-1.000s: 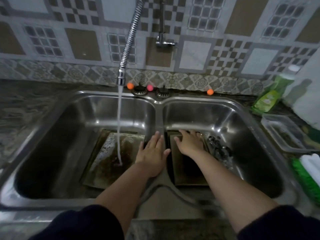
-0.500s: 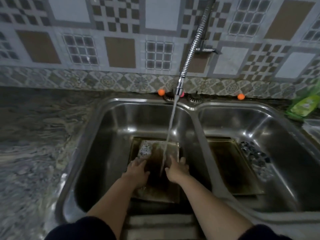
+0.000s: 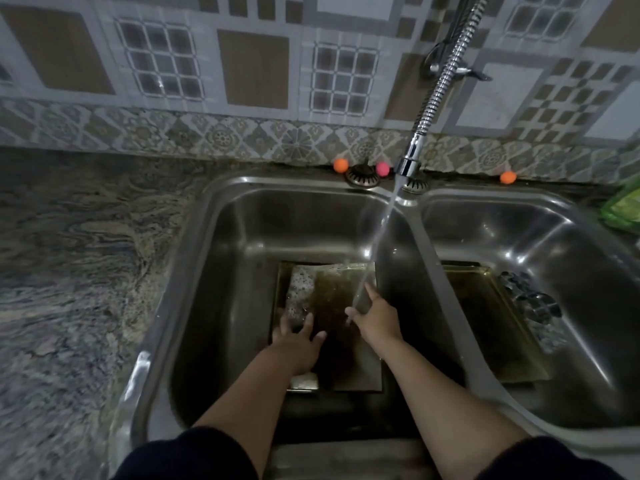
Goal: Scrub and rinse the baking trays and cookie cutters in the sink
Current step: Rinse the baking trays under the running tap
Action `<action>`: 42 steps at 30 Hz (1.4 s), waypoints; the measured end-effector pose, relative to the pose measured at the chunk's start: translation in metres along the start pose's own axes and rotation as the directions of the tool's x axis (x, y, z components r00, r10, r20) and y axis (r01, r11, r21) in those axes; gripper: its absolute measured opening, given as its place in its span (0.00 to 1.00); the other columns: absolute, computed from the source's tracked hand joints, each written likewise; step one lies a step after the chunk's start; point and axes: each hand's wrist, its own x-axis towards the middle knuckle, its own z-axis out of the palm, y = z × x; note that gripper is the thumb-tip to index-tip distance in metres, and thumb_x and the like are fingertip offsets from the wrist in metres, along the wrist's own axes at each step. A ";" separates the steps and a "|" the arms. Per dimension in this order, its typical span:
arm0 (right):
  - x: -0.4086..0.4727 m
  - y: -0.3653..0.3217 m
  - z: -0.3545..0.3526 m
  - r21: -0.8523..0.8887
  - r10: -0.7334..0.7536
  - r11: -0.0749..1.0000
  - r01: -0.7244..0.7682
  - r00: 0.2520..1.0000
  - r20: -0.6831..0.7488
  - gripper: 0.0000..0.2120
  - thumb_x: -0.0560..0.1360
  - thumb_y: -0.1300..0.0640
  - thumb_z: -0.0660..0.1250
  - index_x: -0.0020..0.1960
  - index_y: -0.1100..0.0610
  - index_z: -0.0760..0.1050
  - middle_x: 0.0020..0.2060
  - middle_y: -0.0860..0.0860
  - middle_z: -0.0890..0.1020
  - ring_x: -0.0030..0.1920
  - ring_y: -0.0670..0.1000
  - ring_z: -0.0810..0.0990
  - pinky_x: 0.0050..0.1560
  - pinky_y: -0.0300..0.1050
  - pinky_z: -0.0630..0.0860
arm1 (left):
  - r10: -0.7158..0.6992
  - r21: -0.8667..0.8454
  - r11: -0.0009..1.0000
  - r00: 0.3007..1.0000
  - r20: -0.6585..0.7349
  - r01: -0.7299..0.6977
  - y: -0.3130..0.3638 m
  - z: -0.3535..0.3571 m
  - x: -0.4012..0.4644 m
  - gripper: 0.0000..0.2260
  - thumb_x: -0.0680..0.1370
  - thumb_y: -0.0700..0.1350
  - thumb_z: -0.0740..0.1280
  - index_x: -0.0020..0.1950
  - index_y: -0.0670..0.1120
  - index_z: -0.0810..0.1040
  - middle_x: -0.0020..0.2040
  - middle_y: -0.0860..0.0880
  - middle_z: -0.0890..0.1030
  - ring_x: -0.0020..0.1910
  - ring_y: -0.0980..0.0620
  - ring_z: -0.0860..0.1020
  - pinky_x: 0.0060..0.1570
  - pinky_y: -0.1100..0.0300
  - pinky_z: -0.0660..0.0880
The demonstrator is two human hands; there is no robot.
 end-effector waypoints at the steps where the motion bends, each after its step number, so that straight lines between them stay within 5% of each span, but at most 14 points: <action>1: -0.002 -0.003 -0.002 0.017 -0.029 0.999 0.029 1.000 0.001 0.36 0.76 0.54 0.69 0.77 0.48 0.54 0.66 0.54 0.75 0.62 0.51 0.76 0.54 0.37 0.71 | 0.032 0.005 0.999 0.999 -0.023 -0.032 0.005 0.000 -0.003 0.25 0.82 0.59 0.45 0.78 0.58 0.40 0.77 0.46 0.32 0.77 0.44 0.38 0.73 0.40 0.47; 4: -0.012 -0.012 -0.011 0.008 -0.143 0.990 0.143 0.989 -0.026 0.35 0.77 0.55 0.68 0.77 0.45 0.54 0.63 0.52 0.77 0.60 0.49 0.77 0.49 0.33 0.70 | 0.172 0.001 0.985 0.976 -0.134 -0.174 0.022 -0.003 -0.008 0.23 0.83 0.57 0.41 0.78 0.58 0.40 0.77 0.51 0.32 0.76 0.50 0.35 0.73 0.37 0.41; 7: -0.029 -0.017 -0.022 -0.059 -0.277 0.960 0.273 0.959 -0.067 0.34 0.77 0.53 0.67 0.76 0.42 0.54 0.63 0.51 0.77 0.62 0.48 0.77 0.58 0.37 0.71 | 0.264 0.017 0.963 0.928 -0.264 -0.269 0.037 -0.010 -0.001 0.24 0.83 0.56 0.40 0.78 0.55 0.38 0.77 0.53 0.34 0.76 0.53 0.34 0.72 0.39 0.36; 11: -0.045 -0.023 -0.048 -0.093 -0.389 0.921 0.378 0.904 -0.175 0.35 0.76 0.51 0.68 0.77 0.43 0.53 0.63 0.52 0.78 0.62 0.49 0.77 0.62 0.40 0.71 | 0.364 0.170 0.931 0.772 -0.521 -0.324 0.048 -0.030 0.004 0.25 0.80 0.59 0.37 0.77 0.60 0.39 0.78 0.55 0.36 0.75 0.53 0.32 0.72 0.37 0.36; 15: -0.047 -0.020 -0.069 -0.055 -0.461 0.884 0.464 0.849 -0.260 0.38 0.74 0.50 0.70 0.77 0.46 0.53 0.69 0.51 0.72 0.68 0.46 0.70 0.64 0.32 0.62 | 0.250 0.114 0.966 0.732 -0.634 -0.232 0.047 -0.052 0.008 0.25 0.81 0.60 0.43 0.77 0.59 0.41 0.77 0.53 0.33 0.77 0.44 0.38 0.71 0.35 0.43; 17: -0.044 -0.018 -0.075 0.019 -0.455 0.877 0.479 0.845 -0.282 0.40 0.74 0.49 0.70 0.77 0.44 0.51 0.72 0.48 0.68 0.70 0.44 0.65 0.66 0.33 0.60 | 0.184 -0.117 0.939 0.761 -0.622 -0.322 0.045 -0.060 0.002 0.26 0.82 0.57 0.48 0.77 0.58 0.39 0.78 0.50 0.37 0.76 0.40 0.56 0.70 0.43 0.59; 20: -0.042 -0.019 -0.080 0.156 -0.438 0.854 0.497 0.847 -0.301 0.41 0.73 0.49 0.71 0.77 0.43 0.49 0.74 0.43 0.62 0.69 0.36 0.57 0.67 0.32 0.57 | 0.152 -0.488 0.721 0.800 -0.581 -0.491 0.046 -0.065 -0.017 0.29 0.83 0.53 0.51 0.76 0.58 0.34 0.71 0.42 0.69 0.63 0.44 0.74 0.57 0.59 0.65; 22: -0.037 -0.020 -0.081 0.184 -0.433 0.854 0.487 0.860 -0.269 0.42 0.73 0.47 0.70 0.77 0.43 0.47 0.76 0.43 0.58 0.70 0.36 0.54 0.68 0.33 0.54 | 0.116 -0.558 0.642 0.786 -0.608 -0.526 0.046 -0.068 -0.030 0.28 0.83 0.51 0.52 0.78 0.57 0.38 0.67 0.44 0.74 0.63 0.48 0.74 0.57 0.62 0.64; 25: -0.024 -0.023 -0.080 0.020 -0.355 0.934 0.358 0.930 -0.093 0.47 0.71 0.37 0.66 0.75 0.38 0.35 0.78 0.49 0.52 0.76 0.51 0.55 0.72 0.49 0.57 | 0.078 -0.590 0.501 0.712 -0.698 -0.633 0.046 -0.068 -0.042 0.24 0.83 0.48 0.54 0.78 0.53 0.52 0.72 0.53 0.67 0.67 0.61 0.64 0.61 0.71 0.61; 28: -0.019 -0.039 -0.076 -0.151 -0.269 0.950 0.273 0.962 0.047 0.49 0.69 0.30 0.64 0.74 0.36 0.31 0.77 0.54 0.44 0.76 0.60 0.50 0.73 0.57 0.57 | 0.067 -0.528 0.503 0.640 -0.765 -0.684 0.048 -0.066 -0.050 0.23 0.83 0.46 0.57 0.78 0.50 0.57 0.66 0.60 0.67 0.64 0.65 0.65 0.54 0.83 0.61; 32: -0.030 -0.085 -0.075 0.196 -0.291 0.943 0.270 0.953 0.089 0.53 0.67 0.30 0.66 0.75 0.39 0.31 0.78 0.48 0.46 0.77 0.54 0.49 0.74 0.55 0.55 | 0.091 -0.330 0.693 0.531 -0.842 -0.641 0.061 -0.061 -0.064 0.23 0.83 0.48 0.56 0.78 0.56 0.54 0.65 0.53 0.76 0.59 0.59 0.75 0.55 0.65 0.71; 36: -0.030 -0.116 -0.082 0.591 -0.268 0.781 0.203 0.963 0.023 0.59 0.60 0.28 0.70 0.71 0.34 0.29 0.78 0.47 0.54 0.74 0.53 0.62 0.70 0.61 0.64 | 0.337 -0.053 0.757 0.458 -0.823 -0.651 0.080 -0.050 -0.080 0.25 0.82 0.47 0.56 0.77 0.62 0.53 0.72 0.57 0.68 0.66 0.57 0.71 0.57 0.60 0.72; 40: -0.028 -0.107 -0.097 0.764 -0.205 0.616 0.192 0.975 -0.079 0.38 0.78 0.48 0.65 0.75 0.33 0.40 0.66 0.49 0.72 0.56 0.49 0.77 0.58 0.54 0.75 | 0.422 0.007 0.712 0.421 -0.803 -0.702 0.092 -0.028 -0.082 0.23 0.83 0.48 0.54 0.77 0.60 0.53 0.75 0.56 0.63 0.73 0.58 0.63 0.67 0.57 0.68; 42: -0.035 -0.096 -0.104 0.789 -0.249 0.582 0.196 0.967 -0.056 0.30 0.81 0.52 0.61 0.75 0.34 0.49 0.68 0.48 0.71 0.60 0.50 0.76 0.58 0.51 0.75 | 0.453 -0.076 0.631 0.446 -0.772 -0.772 0.102 -0.023 -0.080 0.21 0.83 0.53 0.50 0.76 0.60 0.52 0.77 0.58 0.57 0.76 0.60 0.54 0.74 0.53 0.59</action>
